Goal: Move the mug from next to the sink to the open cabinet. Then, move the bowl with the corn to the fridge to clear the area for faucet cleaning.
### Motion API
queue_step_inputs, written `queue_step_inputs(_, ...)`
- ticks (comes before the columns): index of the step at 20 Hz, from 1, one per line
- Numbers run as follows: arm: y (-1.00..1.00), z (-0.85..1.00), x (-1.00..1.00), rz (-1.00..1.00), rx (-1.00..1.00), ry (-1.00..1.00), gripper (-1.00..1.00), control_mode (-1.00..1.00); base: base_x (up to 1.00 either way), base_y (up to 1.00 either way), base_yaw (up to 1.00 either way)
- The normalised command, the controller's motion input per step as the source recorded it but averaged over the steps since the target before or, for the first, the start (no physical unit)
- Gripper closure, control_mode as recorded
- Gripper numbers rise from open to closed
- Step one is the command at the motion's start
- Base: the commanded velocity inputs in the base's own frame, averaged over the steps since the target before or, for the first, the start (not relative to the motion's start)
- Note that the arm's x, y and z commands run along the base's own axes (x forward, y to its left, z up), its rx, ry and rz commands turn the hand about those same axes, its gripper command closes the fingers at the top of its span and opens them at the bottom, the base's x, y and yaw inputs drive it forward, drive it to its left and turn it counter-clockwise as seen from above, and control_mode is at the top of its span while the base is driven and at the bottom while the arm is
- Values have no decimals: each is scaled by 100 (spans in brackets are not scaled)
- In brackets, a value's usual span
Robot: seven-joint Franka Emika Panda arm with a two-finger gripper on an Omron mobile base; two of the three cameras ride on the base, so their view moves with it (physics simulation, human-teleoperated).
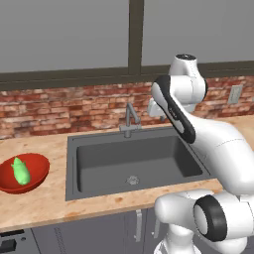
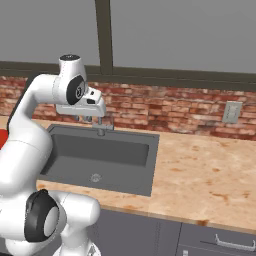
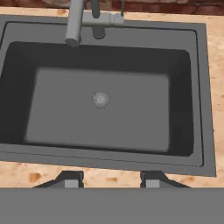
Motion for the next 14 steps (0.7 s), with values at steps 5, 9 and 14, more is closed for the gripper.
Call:
queue_step_inputs(5, 0, -2, -29, 0, 3, -3, -100, -100, 0, 0, 0)
queue_step_inputs(9, 0, -1, -12, 0, 2, -1, -100, -100, 0, 0, 0)
queue_step_inputs(14, 7, -4, -13, 0, 8, 0, -100, -100, 0, 0, 0)
